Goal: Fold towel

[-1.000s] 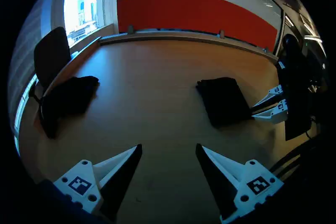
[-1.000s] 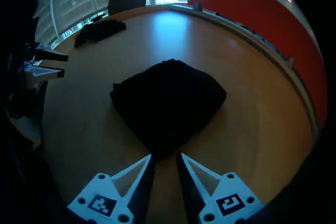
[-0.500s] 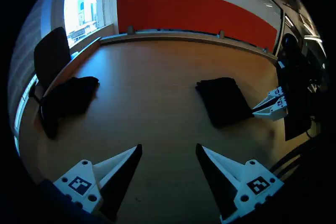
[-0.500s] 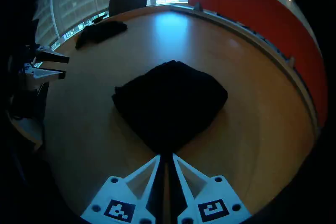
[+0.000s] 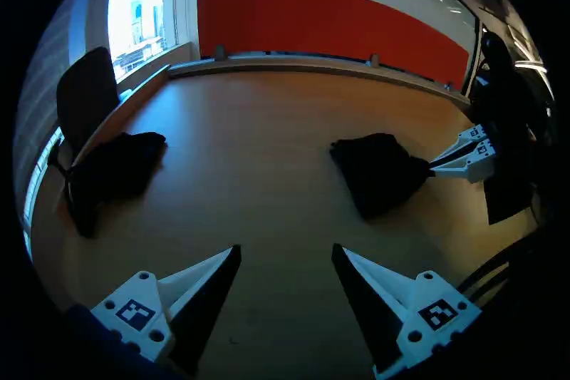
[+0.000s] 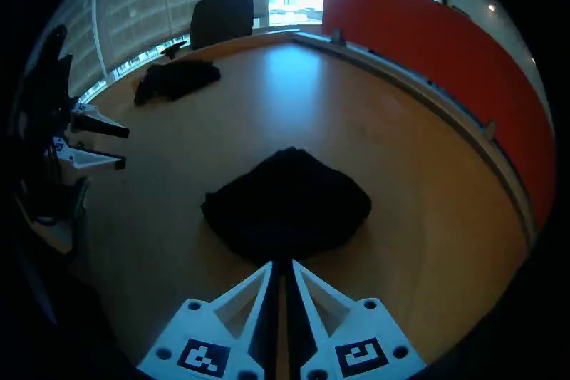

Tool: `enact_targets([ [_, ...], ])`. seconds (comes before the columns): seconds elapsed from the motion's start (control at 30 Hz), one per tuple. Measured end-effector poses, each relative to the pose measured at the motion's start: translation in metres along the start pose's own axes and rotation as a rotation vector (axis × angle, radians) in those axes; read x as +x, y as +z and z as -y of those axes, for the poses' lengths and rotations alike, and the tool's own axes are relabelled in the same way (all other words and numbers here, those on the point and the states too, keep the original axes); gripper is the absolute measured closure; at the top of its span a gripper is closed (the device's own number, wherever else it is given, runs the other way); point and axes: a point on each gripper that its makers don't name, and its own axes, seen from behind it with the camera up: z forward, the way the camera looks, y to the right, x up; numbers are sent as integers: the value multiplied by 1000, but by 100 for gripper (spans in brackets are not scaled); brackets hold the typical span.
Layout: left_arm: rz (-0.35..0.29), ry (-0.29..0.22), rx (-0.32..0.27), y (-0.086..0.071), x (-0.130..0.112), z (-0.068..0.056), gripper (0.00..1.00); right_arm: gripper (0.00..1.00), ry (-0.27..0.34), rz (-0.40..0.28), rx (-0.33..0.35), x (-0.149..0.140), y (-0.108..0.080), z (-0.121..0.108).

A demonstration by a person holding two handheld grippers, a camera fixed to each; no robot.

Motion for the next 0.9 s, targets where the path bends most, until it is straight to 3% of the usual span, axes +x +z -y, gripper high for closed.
enact_targets([
  [0.4,-27,7,-7,-1,11,1,6,95,-36,-108,-14,73,-23,-16],
  [0.9,-50,18,-15,-6,22,3,6,95,-79,-196,-48,135,-58,-34],
])
